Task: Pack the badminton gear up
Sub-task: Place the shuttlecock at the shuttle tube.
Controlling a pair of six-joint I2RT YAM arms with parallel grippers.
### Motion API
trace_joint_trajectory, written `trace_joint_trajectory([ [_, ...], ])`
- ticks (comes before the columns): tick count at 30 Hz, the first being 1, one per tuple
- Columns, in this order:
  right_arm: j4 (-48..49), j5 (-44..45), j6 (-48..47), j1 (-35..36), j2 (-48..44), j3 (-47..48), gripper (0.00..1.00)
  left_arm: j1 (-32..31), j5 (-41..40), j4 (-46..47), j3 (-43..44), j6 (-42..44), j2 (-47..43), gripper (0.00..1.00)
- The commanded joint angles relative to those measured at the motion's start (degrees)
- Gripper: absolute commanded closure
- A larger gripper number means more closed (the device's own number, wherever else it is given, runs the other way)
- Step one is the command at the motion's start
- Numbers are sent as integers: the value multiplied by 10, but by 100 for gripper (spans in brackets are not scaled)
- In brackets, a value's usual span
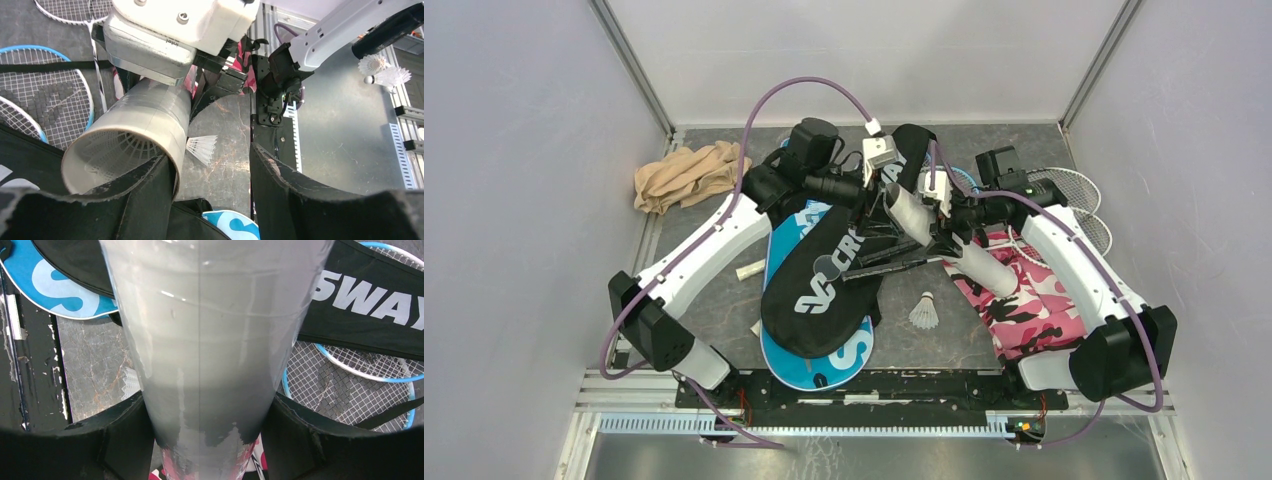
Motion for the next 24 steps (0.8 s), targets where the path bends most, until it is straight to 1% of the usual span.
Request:
trace_joint_trajectory([
  [1,39,1,4,2,-21,1,90,-15,-1,-36,23,39,3,39],
  [4,53,19,11,3,-23,-10,91,-6,-7,-36,23,49,-15,39],
  [8,45,5,8,3,-17,-4,91,3,4,-36,20,54,-31,35],
  [11,43,3,9,3,-14,3,91,4,16,-41,23,58,-34,29],
  [14,43,13,7,3,-17,2,91,8,17,-47,26,72,-47,19],
  [17,66,39,31,2,-21,-11,91,14,-7,-47,26,87,-68,12],
  [20,89,74,62,2,-20,-13,91,15,-41,-42,15,109,-93,2],
  [24,116,120,110,-1,-12,-3,92,15,-74,-37,-3,121,-106,0],
])
